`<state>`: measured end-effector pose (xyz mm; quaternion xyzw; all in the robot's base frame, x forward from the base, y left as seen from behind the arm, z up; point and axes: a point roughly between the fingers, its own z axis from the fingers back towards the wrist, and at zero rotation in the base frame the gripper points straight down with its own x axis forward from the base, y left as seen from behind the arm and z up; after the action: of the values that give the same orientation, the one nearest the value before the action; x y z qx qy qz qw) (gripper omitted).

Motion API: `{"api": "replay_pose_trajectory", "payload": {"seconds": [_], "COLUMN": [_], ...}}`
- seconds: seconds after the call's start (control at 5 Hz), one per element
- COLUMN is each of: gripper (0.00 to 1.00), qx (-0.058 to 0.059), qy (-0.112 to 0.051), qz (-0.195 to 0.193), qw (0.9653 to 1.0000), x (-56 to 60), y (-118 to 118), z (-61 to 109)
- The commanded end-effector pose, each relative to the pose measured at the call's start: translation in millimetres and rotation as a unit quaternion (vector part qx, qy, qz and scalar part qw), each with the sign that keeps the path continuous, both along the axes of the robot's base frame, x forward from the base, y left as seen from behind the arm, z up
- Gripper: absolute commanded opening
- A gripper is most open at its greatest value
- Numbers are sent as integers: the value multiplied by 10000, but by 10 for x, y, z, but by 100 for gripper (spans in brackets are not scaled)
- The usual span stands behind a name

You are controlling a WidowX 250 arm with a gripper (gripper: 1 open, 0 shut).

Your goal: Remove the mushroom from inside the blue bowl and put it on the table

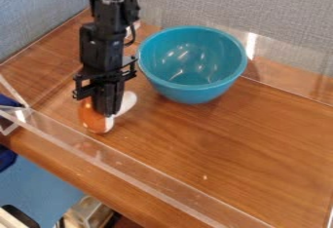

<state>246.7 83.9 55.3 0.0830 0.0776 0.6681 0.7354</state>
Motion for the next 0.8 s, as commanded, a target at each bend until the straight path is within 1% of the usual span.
{"api": "replay_pose_trajectory", "payload": {"seconds": [0.0, 0.2, 0.4, 0.6], "gripper": [0, 0, 100, 100], "qx": [80, 104, 135, 147], "qy": [-93, -9, 25, 59], "qz": [-120, -298, -367, -440], "qw": [9999, 9995, 9992, 9989], "x": [63, 13, -79, -164], "y": [16, 56, 54, 48], "z": [119, 168, 196, 227]}}
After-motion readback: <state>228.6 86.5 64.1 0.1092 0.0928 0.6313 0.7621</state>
